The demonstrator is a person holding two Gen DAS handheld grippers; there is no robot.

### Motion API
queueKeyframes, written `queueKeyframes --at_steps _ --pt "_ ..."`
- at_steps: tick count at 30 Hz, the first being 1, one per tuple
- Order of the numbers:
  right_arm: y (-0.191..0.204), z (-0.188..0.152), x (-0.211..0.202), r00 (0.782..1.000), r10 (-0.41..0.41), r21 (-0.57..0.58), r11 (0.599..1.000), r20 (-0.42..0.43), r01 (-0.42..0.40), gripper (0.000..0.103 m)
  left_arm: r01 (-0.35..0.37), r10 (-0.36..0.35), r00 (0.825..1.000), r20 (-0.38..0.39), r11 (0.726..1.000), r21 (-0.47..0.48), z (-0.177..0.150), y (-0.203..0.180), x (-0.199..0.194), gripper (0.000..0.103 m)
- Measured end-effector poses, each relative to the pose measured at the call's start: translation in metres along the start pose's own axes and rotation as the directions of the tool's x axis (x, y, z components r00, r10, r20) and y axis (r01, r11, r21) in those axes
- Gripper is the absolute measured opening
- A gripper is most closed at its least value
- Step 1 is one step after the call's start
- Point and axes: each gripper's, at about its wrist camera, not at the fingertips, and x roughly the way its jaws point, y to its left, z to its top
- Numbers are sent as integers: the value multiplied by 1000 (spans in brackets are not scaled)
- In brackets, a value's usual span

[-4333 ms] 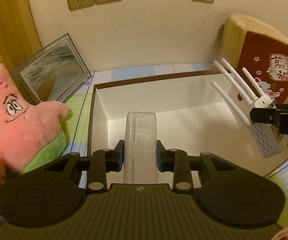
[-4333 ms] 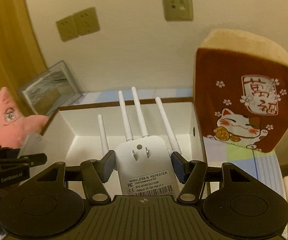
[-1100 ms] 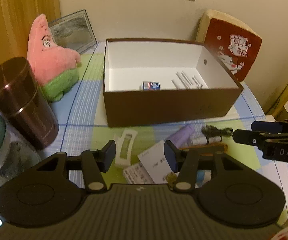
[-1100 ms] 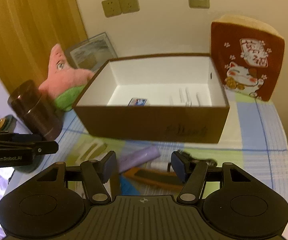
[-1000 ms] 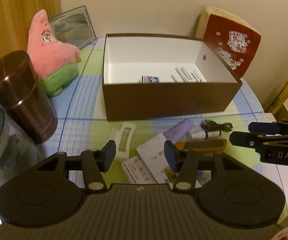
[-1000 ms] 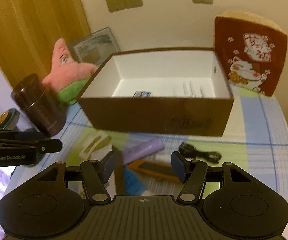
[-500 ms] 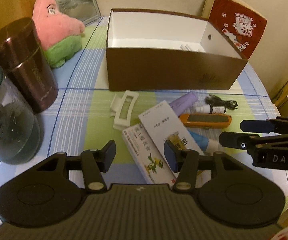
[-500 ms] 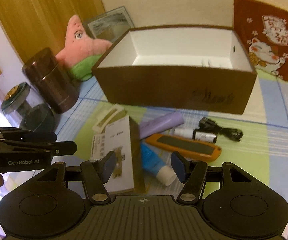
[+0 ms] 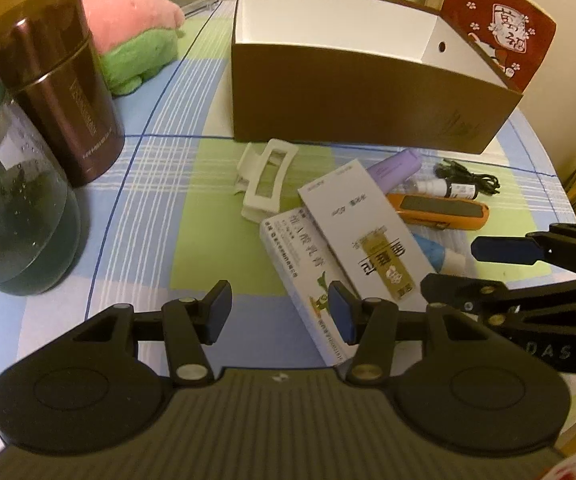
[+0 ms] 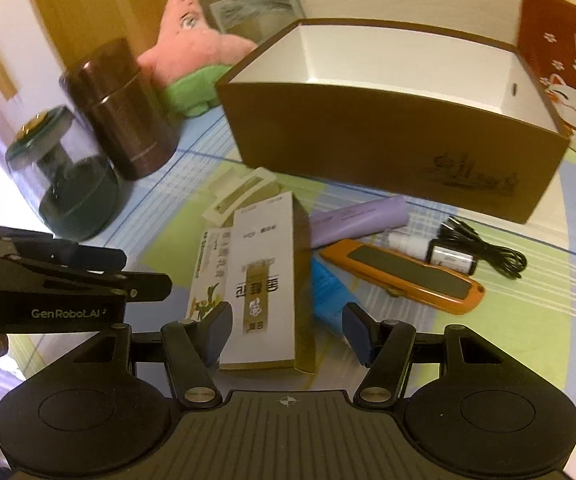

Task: Organize rigid objects
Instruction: 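Grasp the white medicine box with gold label using the right tool, then grasp the white green-bird medicine box with the left tool while the right tool holds its box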

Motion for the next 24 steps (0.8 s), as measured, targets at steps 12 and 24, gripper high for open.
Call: queueKeyframes --at_steps 12,24 --pt "27 2 39 998 -55 -126 991 -36 50 58 -21 21 999 -29 999 -32 -4 18 15 49" --pt "36 5 64 994 -107 -189 977 -16 102 59 -15 13 999 -36 999 -49 -1 24 25 49"
